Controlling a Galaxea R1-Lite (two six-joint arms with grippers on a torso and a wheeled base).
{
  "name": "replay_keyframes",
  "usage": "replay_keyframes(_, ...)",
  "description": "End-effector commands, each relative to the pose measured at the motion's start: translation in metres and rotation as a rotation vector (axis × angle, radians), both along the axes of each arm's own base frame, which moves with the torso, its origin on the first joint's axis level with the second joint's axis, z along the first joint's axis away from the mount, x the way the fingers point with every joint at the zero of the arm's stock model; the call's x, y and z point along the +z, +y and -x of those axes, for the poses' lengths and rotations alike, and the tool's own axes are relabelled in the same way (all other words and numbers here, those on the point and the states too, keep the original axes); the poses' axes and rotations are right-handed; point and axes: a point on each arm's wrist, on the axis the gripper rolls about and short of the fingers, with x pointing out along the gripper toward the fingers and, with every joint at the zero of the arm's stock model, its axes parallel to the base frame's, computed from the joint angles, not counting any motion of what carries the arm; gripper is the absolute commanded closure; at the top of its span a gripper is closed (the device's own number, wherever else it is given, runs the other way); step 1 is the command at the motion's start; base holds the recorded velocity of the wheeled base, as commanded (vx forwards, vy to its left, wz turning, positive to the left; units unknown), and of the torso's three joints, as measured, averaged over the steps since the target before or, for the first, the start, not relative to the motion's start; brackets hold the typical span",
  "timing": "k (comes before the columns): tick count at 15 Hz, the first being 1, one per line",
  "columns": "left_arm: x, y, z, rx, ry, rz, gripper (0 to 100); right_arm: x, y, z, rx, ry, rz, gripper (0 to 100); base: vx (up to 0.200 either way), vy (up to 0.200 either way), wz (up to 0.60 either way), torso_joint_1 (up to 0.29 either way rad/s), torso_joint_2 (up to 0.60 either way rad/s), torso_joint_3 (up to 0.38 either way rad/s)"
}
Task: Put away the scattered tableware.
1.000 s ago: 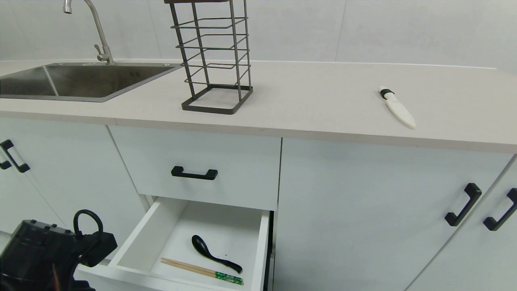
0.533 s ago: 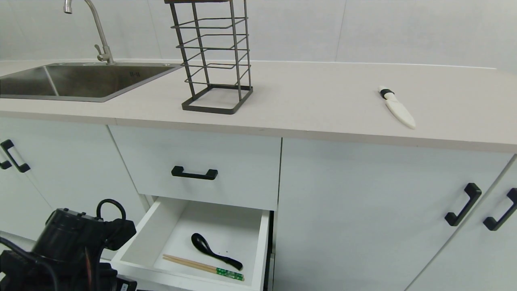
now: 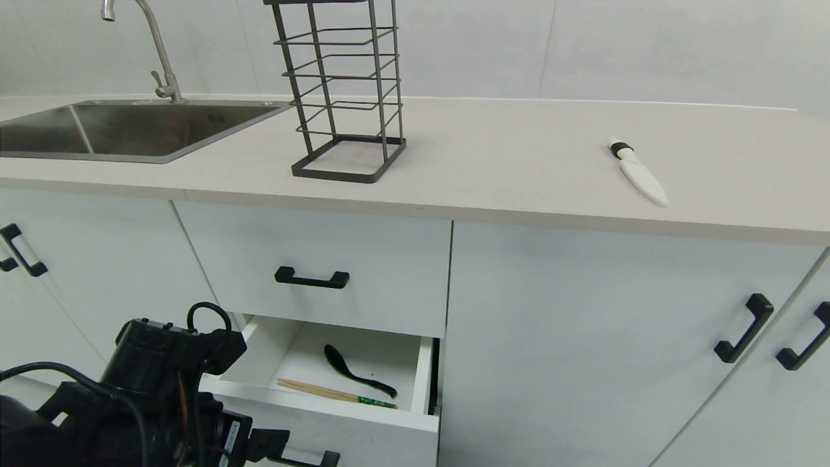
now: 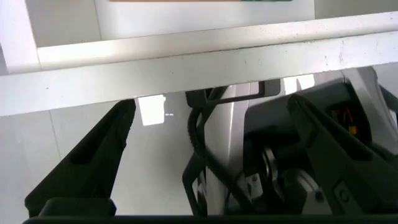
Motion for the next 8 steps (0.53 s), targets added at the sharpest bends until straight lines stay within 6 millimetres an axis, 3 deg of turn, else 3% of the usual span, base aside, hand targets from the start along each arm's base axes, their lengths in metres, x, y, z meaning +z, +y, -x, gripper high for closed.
replay_keyframes(1,-0.004,-0.001,-0.003,0.001,0.016,-0.008,0,0.0,0.0,0.0,-0.001,0.002,0.0,0,0.0,0.0,0.0,0.0,0.0,0.0)
replay_keyframes(8,-0.015,-0.011,-0.021,-0.005,0.008,-0.03,0,0.0,0.0,0.0,-0.001,0.002,-0.001,0,0.0,0.0,0.0,0.0,0.0,0.0)
